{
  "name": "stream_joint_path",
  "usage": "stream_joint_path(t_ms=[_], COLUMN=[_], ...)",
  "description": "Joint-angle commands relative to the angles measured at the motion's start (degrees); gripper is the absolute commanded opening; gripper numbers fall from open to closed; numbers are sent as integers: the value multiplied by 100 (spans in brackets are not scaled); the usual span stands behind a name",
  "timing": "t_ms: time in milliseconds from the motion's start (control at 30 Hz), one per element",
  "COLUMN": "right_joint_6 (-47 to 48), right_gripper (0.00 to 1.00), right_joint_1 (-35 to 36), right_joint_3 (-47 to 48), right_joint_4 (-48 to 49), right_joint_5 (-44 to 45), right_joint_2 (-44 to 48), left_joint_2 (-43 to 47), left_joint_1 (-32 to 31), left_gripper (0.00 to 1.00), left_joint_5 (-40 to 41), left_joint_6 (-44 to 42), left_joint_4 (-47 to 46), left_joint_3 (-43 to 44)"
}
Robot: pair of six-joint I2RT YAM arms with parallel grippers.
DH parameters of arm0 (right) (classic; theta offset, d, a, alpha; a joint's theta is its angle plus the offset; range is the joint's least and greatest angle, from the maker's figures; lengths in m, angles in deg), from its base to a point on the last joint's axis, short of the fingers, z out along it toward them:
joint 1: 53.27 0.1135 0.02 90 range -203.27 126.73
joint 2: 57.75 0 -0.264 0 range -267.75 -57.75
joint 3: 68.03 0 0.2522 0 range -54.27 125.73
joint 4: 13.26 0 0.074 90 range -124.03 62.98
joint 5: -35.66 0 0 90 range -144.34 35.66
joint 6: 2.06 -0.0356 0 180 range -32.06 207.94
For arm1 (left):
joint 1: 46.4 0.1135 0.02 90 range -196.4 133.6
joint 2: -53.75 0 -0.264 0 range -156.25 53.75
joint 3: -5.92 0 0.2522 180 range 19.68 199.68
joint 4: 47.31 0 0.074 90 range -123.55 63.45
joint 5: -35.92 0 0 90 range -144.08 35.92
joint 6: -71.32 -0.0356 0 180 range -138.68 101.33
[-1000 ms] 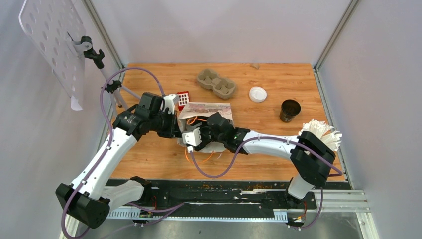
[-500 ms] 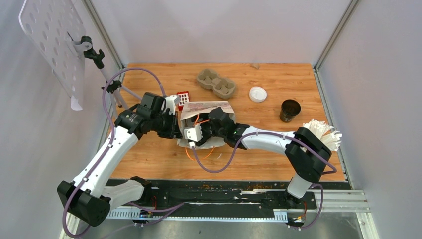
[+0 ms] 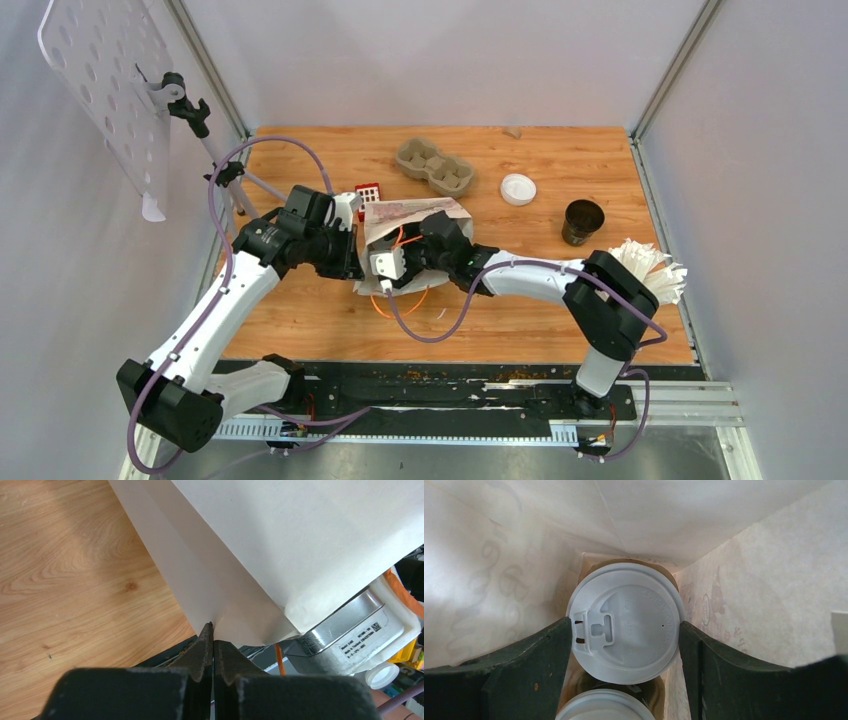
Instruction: Pack the takeout coffee
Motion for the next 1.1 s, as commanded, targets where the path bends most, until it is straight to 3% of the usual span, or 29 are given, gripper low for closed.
stream_joint_path(t_ms=[0, 567, 867, 1067], right_joint_6=[84, -342, -274, -428], right_gripper=[66, 68, 73, 70], right_joint_1=[-64, 78, 49, 83], right_joint_3=[99, -157, 128, 391], right_joint_4=[245, 258, 101, -87], right_joint_5=[-571, -82, 361, 296], right_joint_2=[96, 86, -216, -250], left_joint_2=[7, 235, 428, 414], left_joint_1=[-29, -29, -29, -29], left_gripper=[0, 0, 0, 0], left_joint_5=[-91, -130, -296, -331], left_joint_6=[-1, 104, 286, 296], left_joint_4=[176, 250, 65, 2], left_joint_3=[183, 219, 22, -90])
